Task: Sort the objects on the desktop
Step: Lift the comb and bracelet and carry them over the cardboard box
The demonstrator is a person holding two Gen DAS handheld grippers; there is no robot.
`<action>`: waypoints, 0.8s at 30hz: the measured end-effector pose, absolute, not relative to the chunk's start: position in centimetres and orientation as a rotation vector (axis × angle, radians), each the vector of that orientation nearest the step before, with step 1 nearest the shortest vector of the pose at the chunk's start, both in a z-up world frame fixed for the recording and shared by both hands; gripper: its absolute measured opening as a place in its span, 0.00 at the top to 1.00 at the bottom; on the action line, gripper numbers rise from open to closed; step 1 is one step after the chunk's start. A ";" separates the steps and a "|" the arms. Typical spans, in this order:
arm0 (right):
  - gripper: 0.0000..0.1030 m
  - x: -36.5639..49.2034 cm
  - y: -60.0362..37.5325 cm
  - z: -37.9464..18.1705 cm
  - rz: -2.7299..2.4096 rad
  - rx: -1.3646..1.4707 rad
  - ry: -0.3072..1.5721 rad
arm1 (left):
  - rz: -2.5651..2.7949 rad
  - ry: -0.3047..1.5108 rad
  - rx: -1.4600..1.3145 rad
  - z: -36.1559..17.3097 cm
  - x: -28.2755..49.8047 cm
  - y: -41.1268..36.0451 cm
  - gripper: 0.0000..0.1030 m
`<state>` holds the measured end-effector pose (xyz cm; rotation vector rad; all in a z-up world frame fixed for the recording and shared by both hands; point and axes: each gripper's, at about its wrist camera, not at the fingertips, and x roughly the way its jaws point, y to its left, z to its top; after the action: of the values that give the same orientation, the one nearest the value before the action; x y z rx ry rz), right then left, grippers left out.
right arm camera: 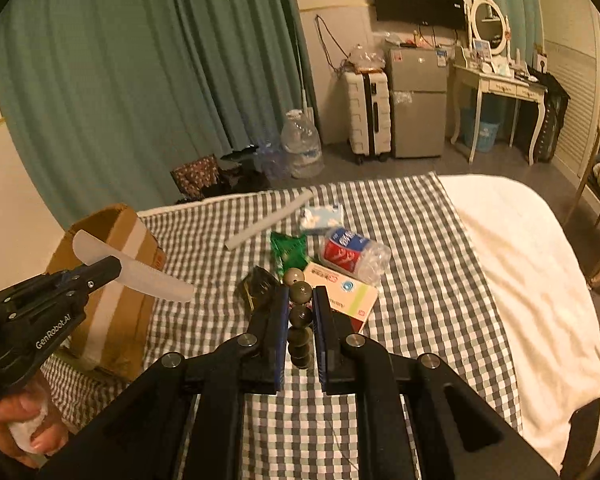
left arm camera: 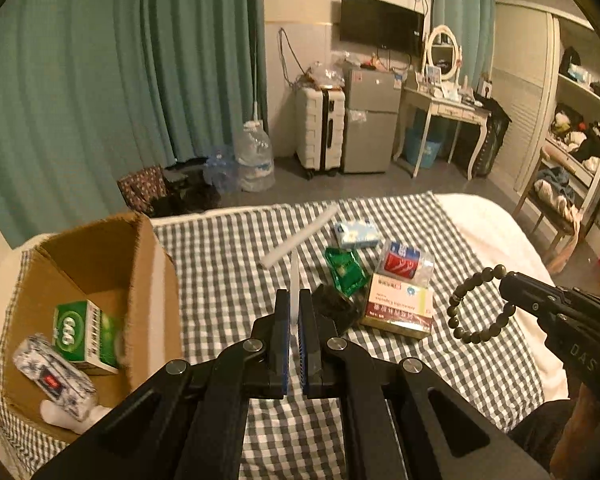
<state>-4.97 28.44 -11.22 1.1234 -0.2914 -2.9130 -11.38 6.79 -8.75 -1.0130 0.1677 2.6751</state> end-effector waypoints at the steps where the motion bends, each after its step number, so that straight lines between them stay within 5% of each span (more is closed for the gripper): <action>1: 0.89 -4.9 28.3 -10.8 -2.917 1.114 -0.285 | 2.682 0.166 -1.002 -8.4 -11.2 6.7 0.97; 24: 0.89 -2.3 22.3 -3.0 -2.959 0.873 -0.181 | 2.811 0.107 -0.841 -1.8 -7.4 -0.1 0.97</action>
<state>-2.27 22.26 -2.99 0.8729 -0.1811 -2.9592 -7.41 -0.12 -1.82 -0.8409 0.1074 2.8115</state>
